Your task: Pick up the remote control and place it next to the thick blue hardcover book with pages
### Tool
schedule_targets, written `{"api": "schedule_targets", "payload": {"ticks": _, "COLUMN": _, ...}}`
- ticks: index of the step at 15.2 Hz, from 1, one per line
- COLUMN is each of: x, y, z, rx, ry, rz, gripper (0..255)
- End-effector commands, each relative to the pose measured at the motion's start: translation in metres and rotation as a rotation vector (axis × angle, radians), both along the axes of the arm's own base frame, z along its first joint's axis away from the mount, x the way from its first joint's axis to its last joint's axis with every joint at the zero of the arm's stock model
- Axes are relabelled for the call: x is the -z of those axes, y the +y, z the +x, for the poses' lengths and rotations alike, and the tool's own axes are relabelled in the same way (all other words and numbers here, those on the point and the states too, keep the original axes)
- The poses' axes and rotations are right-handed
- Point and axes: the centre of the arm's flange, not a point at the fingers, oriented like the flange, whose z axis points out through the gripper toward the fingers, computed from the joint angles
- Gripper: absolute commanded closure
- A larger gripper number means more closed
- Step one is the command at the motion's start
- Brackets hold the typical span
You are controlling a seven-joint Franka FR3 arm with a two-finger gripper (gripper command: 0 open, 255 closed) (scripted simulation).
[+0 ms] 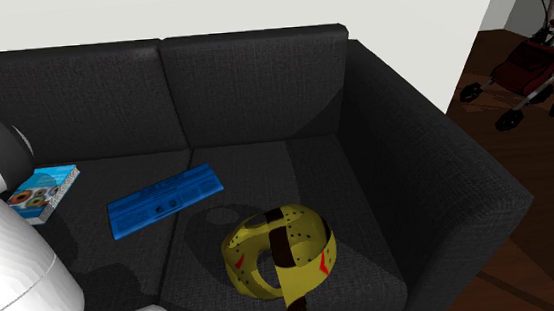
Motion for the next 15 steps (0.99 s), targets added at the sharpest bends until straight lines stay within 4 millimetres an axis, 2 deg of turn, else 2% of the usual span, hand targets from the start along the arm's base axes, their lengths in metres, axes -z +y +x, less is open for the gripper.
{"api": "schedule_targets", "payload": {"ticks": 1, "x": 0.0, "y": 0.0, "z": 0.0, "rx": 0.0, "ry": 0.0, "rz": 0.0, "gripper": 0}}
{"api": "schedule_targets", "payload": {"ticks": 3, "x": 0.0, "y": 0.0, "z": 0.0, "rx": 0.0, "ry": 0.0, "rz": 0.0, "gripper": 0}}
{"api": "schedule_targets", "payload": {"ticks": 7, "x": -0.05, "y": 0.001, "z": 0.003, "rx": 0.0, "ry": 0.0, "rz": 0.0, "gripper": 0}}
{"api": "schedule_targets", "payload": {"ticks": 15, "x": -0.05, "y": 0.001, "z": 0.003, "rx": 0.0, "ry": 0.0, "rz": 0.0, "gripper": 0}}
